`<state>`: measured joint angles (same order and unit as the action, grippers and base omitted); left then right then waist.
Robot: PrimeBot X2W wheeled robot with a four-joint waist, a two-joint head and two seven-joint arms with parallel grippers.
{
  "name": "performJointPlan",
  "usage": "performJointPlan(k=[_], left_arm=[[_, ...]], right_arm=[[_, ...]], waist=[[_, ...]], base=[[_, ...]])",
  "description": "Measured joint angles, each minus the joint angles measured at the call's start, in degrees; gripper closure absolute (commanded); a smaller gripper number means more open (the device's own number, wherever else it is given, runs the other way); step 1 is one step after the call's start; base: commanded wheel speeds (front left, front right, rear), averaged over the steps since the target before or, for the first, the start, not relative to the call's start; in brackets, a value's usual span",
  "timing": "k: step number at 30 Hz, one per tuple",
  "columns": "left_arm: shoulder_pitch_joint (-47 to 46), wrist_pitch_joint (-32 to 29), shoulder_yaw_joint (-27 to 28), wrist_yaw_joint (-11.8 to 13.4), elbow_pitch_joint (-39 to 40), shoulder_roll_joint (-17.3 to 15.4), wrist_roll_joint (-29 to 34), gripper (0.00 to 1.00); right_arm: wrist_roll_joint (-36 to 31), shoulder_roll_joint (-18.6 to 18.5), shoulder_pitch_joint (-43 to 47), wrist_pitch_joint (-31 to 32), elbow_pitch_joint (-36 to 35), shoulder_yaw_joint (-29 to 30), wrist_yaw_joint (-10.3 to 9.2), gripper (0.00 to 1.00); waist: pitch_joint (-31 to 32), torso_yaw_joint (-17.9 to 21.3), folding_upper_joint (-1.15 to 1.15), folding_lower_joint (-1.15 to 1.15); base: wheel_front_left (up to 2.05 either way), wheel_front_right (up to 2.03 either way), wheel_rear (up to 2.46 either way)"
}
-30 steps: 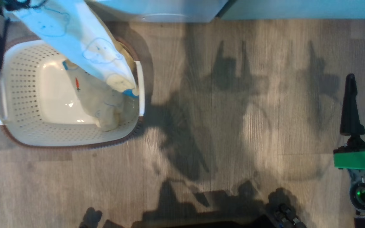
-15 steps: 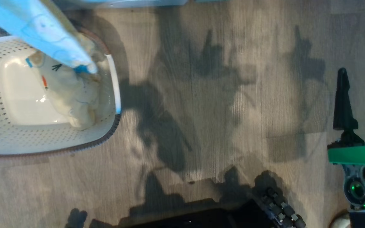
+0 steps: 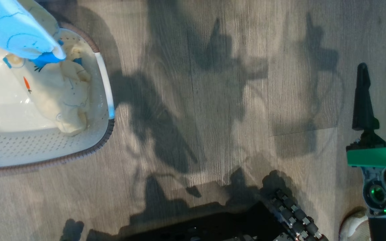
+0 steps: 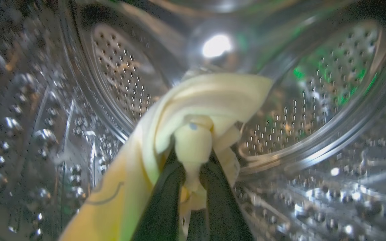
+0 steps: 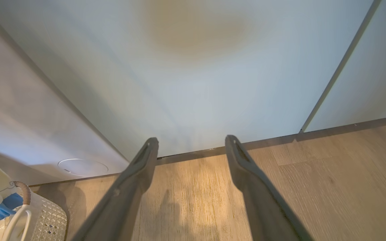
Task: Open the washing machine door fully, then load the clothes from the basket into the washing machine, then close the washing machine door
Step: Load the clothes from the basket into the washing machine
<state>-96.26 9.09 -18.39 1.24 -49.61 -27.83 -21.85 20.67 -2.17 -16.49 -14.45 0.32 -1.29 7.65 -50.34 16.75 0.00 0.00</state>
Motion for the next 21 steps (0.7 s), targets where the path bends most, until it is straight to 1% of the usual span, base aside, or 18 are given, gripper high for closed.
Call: performJointPlan(k=[1, 2, 4, 5, 6, 7, 11, 17, 21], left_arm=[[0.02, -0.81, 0.04, -0.25, -1.21, 0.19, -0.37, 1.0], [0.01, -1.38, 0.31, -0.25, -2.15, 0.41, -1.09, 0.77], [0.01, -3.07, 0.29, -0.8, -3.69, 0.69, -1.49, 0.28], [0.01, -3.07, 0.33, -0.79, -4.14, 0.88, -1.75, 0.11], [0.0, -3.05, 0.36, -0.81, -4.41, 1.11, -2.09, 0.0], [0.0, -3.07, 0.3, -1.25, -4.72, 1.35, -2.21, 0.0], [0.0, -2.5, 0.25, -1.74, -5.82, 2.35, -2.94, 0.0], [0.55, -0.96, 0.29, -1.71, -6.19, 3.71, -3.7, 0.0], [2.57, 0.45, 0.49, -1.74, -6.28, 4.36, -4.87, 0.0]], right_arm=[[0.0, 0.0, -0.26, 0.0, 0.07, 0.0, 0.0, 0.0], [0.0, 0.01, -0.42, 0.0, 0.08, 0.0, 0.0, 0.0], [0.0, 0.01, -0.42, 0.0, 0.08, 0.03, 0.0, 0.0], [0.0, 0.01, -0.42, 0.0, 0.12, 0.03, 0.0, 0.0], [0.0, 0.01, -0.42, 0.0, 0.12, 0.07, 0.0, 0.0], [0.0, 0.01, -0.43, 0.0, 0.13, 0.13, 0.0, 0.0], [-0.05, 0.0, -0.58, 0.0, 0.15, 0.59, 0.0, 0.0], [-0.46, 0.0, -0.65, 0.0, 0.15, 1.3, 0.0, 0.0], [-0.89, 0.0, -0.66, 0.0, 0.24, 1.91, 0.0, 0.0]], waist=[[0.01, -0.11, 0.0, 0.0], [0.05, -0.2, 0.0, 0.0], [0.09, -0.51, 0.0, 0.0], [0.07, -0.64, 0.0, 0.0], [0.05, -0.77, 0.0, 0.0], [0.04, -0.9, 0.0, 0.0], [0.21, -1.49, 0.0, 0.0], [0.94, -2.58, 0.0, 0.0], [1.76, -3.34, 0.0, 0.0]], base=[[0.0, 0.0, 0.0], [0.0, 0.0, 0.0], [0.0, 0.0, 0.0], [0.0, 0.0, 0.0], [0.0, 0.0, 0.0], [0.0, 0.0, 0.0], [0.0, 0.0, 0.0], [0.0, 0.0, 0.0], [0.0, 0.0, 0.0]])
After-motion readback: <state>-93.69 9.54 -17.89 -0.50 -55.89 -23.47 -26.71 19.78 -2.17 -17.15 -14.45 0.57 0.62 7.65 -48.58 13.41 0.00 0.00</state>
